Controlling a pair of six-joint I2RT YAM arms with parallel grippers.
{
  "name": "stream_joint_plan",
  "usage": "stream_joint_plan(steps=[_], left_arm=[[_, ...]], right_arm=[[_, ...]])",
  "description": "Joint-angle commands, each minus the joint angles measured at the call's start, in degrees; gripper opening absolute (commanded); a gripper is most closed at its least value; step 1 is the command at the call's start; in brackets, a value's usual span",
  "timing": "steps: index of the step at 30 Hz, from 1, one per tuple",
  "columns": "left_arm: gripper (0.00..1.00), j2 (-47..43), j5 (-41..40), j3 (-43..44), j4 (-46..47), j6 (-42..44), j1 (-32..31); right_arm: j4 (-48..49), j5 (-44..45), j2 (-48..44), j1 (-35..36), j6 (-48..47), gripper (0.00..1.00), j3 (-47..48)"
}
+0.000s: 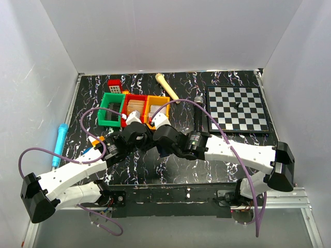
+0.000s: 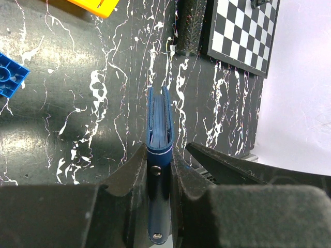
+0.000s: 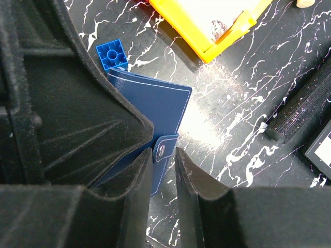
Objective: Take the credit cards out of the card holder
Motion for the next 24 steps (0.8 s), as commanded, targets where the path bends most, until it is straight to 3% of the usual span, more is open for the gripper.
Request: stream_joint_plan(steps=[1, 10, 24], left_arm=[[0.00, -2.8, 1.9, 2.3, 2.3, -0.3, -0.6], [0.00, -3.7, 1.6, 1.8, 2.3, -0.4, -0.6], [0.00, -5.0, -1.2, -0.4, 0.7, -0.7, -0.6]], right_arm=[[-2.9, 2.2, 1.3, -1.4, 0.1, 0.30, 1.4], [-3.5, 1.0, 1.7, -2.3, 0.6, 0.03, 1.3], [-2.0, 0.3, -2.6, -3.6, 2.3, 0.01, -1.6]])
